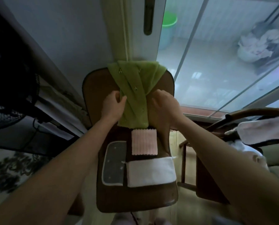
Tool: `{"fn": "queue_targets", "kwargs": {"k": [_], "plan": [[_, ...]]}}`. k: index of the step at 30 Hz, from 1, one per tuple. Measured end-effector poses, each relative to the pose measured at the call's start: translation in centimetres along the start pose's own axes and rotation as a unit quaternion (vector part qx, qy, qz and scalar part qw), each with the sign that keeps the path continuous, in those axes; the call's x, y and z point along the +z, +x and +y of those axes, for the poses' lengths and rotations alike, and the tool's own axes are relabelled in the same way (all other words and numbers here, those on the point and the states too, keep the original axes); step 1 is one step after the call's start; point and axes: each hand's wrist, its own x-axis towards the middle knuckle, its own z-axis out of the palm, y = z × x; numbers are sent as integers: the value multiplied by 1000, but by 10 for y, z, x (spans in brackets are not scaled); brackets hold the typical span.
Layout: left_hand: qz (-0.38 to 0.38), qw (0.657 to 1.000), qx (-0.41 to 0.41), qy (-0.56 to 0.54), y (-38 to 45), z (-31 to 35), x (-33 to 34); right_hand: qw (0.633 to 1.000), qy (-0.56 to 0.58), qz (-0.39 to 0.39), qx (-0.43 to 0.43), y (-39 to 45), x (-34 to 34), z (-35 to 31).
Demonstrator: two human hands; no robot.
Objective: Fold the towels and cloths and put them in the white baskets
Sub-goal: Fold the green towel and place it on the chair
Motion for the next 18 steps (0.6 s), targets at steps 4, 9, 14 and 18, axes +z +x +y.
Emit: {"fn": "queue_targets", "kwargs": {"k": [4, 9, 14, 18], "plan": [[57, 990, -71, -108, 42, 28, -12, 999, -27, 29, -15, 49, -18, -15], [76, 953, -168, -241, 68, 36, -1, 999, 1, 33, -7, 77, -22, -27], [86, 925, -161, -332, 62, 44, -3, 998, 41, 16, -51, 61, -23, -20], [85, 929, -81, -352, 32, 53, -21, 993, 93, 36, -67, 37, -38, -13]]}}
